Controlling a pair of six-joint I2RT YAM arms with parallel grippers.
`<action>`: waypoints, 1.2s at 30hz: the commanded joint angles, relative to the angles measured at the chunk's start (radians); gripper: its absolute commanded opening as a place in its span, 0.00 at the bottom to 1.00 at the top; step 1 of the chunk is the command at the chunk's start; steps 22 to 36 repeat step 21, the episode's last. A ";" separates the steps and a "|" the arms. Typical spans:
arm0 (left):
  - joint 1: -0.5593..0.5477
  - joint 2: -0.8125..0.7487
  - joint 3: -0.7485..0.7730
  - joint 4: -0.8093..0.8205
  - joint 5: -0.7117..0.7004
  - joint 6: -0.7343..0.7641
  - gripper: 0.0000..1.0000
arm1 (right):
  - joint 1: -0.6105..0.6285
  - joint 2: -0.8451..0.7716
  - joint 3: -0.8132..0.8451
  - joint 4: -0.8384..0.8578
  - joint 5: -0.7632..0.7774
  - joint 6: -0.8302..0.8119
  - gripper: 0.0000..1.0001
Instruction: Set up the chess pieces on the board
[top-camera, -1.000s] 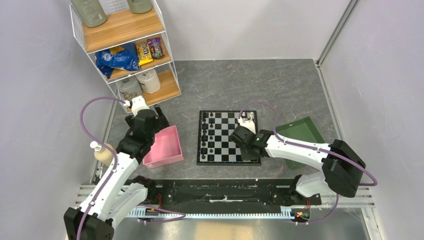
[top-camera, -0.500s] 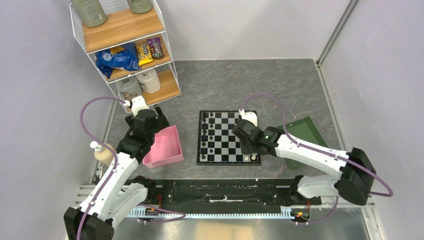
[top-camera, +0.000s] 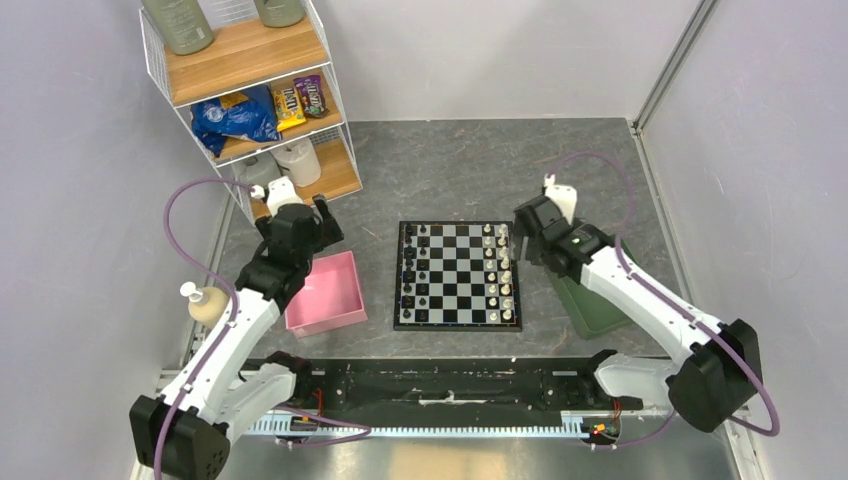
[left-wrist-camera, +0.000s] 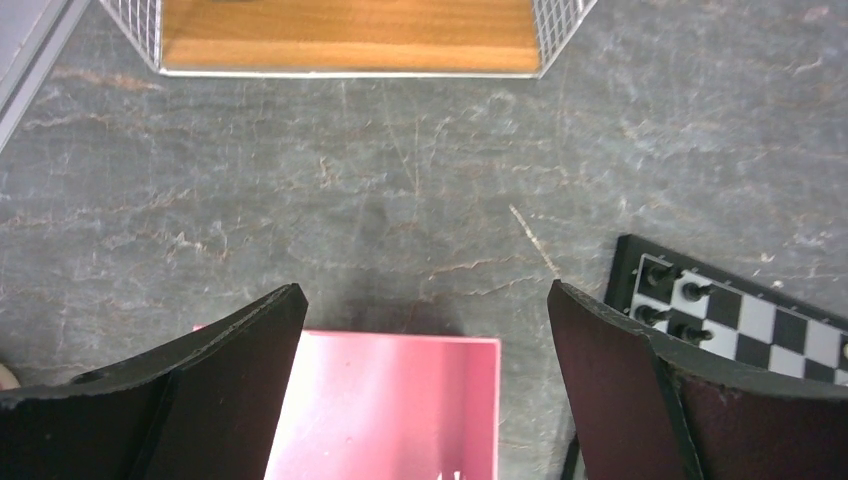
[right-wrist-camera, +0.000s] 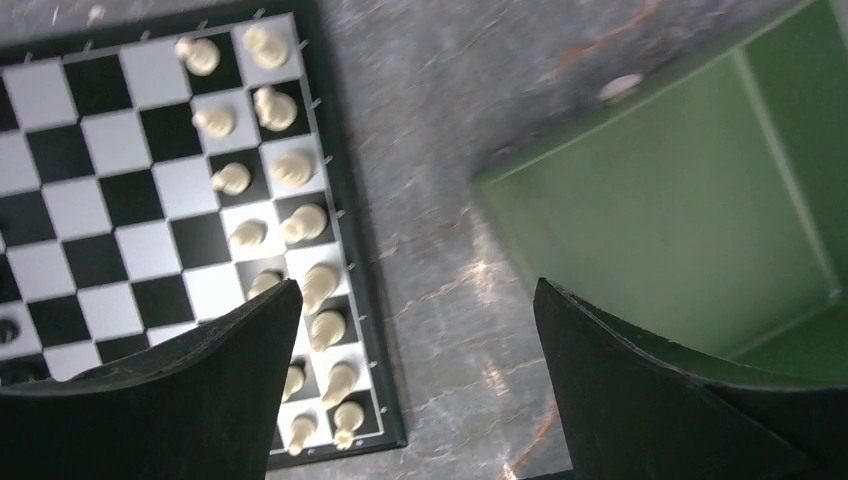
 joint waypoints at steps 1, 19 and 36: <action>0.007 0.051 0.111 0.053 -0.005 0.025 1.00 | -0.145 -0.075 0.052 0.033 -0.076 -0.031 0.96; 0.007 0.193 0.203 0.124 -0.039 0.007 1.00 | -0.482 -0.078 -0.030 0.172 0.054 -0.080 0.97; 0.007 0.172 0.155 0.200 -0.098 0.004 1.00 | -0.483 -0.102 -0.074 0.242 0.083 -0.097 0.97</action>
